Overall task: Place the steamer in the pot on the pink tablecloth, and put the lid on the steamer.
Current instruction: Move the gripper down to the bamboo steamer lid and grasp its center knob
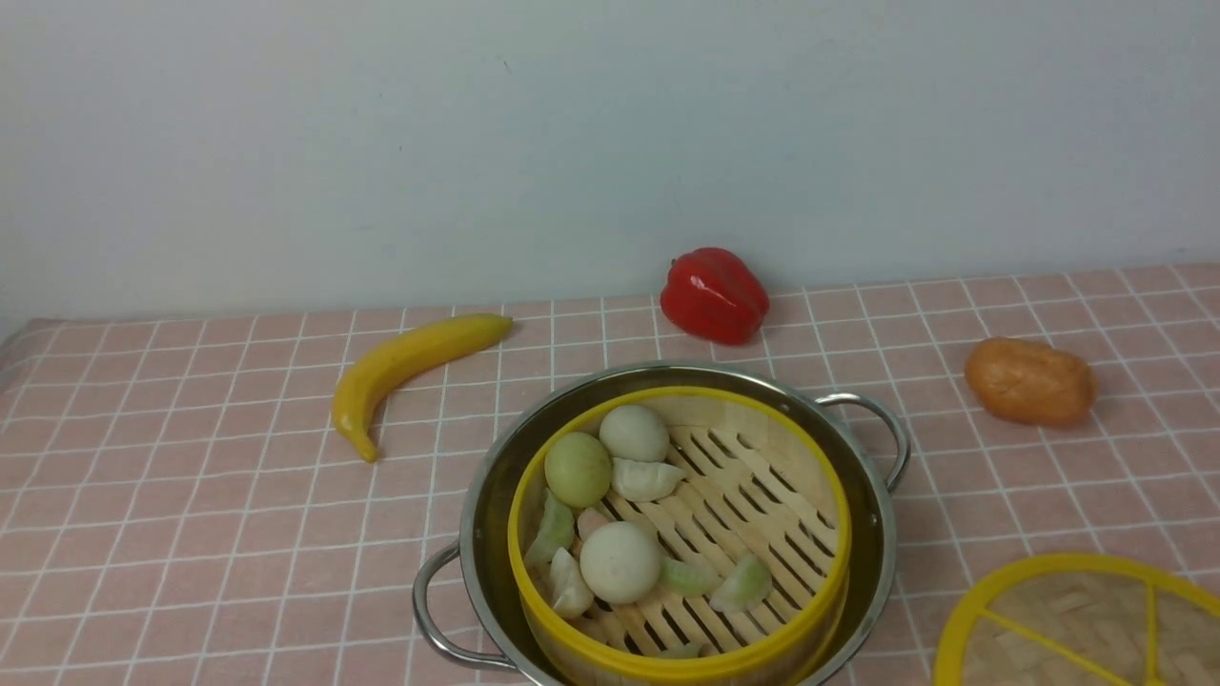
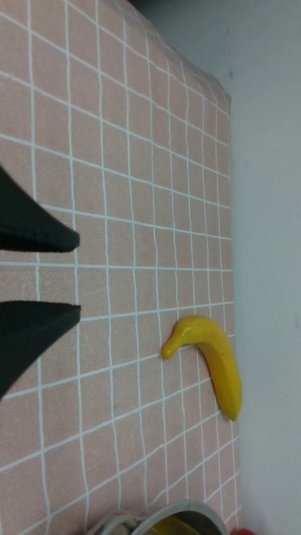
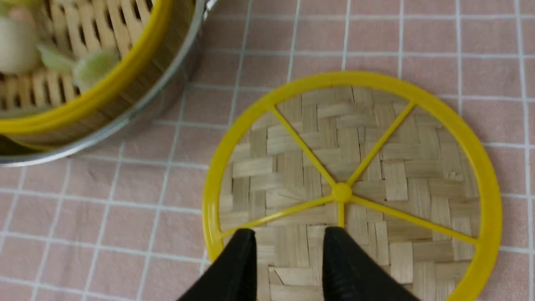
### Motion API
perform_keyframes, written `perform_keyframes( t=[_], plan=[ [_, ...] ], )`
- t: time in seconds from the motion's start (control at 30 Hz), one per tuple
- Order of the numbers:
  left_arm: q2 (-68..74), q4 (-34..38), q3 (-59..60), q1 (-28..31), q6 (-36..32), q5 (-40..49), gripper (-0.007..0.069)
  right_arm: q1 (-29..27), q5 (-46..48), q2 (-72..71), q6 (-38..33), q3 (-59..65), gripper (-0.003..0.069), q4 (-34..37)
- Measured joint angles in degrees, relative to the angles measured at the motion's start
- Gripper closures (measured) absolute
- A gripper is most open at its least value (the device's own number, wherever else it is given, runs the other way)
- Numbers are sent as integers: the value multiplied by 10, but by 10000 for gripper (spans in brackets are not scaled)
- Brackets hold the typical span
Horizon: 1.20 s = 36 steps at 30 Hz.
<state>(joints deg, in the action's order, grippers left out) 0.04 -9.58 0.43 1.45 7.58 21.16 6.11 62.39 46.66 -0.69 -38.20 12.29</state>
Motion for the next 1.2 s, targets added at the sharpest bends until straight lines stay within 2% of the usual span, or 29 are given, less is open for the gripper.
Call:
perform_keyframes(
  t=[0.17,0.37,0.63,1.2],
  plan=[
    [-1,0,0,0,0,0,444,0,5,200,-24,-33,417,3],
    [-1,0,0,0,0,0,436,0,-32,364,-23,-63,417,-6],
    [-1,0,0,0,0,0,426,0,-55,402,10,-77,417,-77],
    [-1,0,0,0,0,0,403,0,-46,447,-7,-77,417,-43]
  ],
)
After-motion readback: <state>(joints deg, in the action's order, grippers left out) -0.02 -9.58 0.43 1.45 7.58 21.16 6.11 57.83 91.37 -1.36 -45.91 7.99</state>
